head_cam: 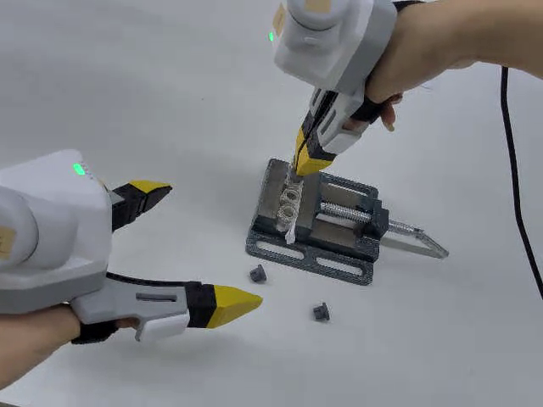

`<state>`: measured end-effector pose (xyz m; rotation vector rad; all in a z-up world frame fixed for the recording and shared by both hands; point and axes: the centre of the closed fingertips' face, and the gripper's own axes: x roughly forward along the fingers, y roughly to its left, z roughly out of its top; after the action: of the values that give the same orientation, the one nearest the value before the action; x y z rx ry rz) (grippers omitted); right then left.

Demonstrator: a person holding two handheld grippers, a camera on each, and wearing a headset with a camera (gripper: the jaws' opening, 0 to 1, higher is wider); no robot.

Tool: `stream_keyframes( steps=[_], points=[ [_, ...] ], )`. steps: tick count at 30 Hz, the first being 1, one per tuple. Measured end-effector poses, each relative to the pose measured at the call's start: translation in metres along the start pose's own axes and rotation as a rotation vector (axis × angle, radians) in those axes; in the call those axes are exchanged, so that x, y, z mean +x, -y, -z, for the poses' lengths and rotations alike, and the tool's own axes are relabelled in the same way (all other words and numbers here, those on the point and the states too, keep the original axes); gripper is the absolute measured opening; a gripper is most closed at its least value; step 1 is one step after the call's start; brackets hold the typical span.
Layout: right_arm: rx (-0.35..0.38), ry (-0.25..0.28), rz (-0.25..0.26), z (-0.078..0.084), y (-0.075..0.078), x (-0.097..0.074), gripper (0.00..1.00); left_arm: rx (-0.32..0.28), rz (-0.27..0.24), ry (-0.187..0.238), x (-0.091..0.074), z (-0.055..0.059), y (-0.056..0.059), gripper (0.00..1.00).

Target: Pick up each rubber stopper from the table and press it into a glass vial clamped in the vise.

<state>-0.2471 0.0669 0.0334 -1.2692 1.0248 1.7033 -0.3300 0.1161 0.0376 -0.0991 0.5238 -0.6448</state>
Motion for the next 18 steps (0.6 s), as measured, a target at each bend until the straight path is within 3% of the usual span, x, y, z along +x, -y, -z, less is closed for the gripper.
stream_keyframes(
  steps=[14, 18],
  points=[
    [-0.019, -0.032, -0.009, -0.0029, 0.0038, 0.0025, 0.0, -0.003, -0.007, 0.006, 0.001, -0.0045, -0.0032, 0.97],
    [-0.045, -0.084, 0.012, -0.0031, 0.0012, 0.004, 0.0, -0.002, -0.004, 0.005, 0.0027, -0.0049, -0.0033, 0.97]
  ],
)
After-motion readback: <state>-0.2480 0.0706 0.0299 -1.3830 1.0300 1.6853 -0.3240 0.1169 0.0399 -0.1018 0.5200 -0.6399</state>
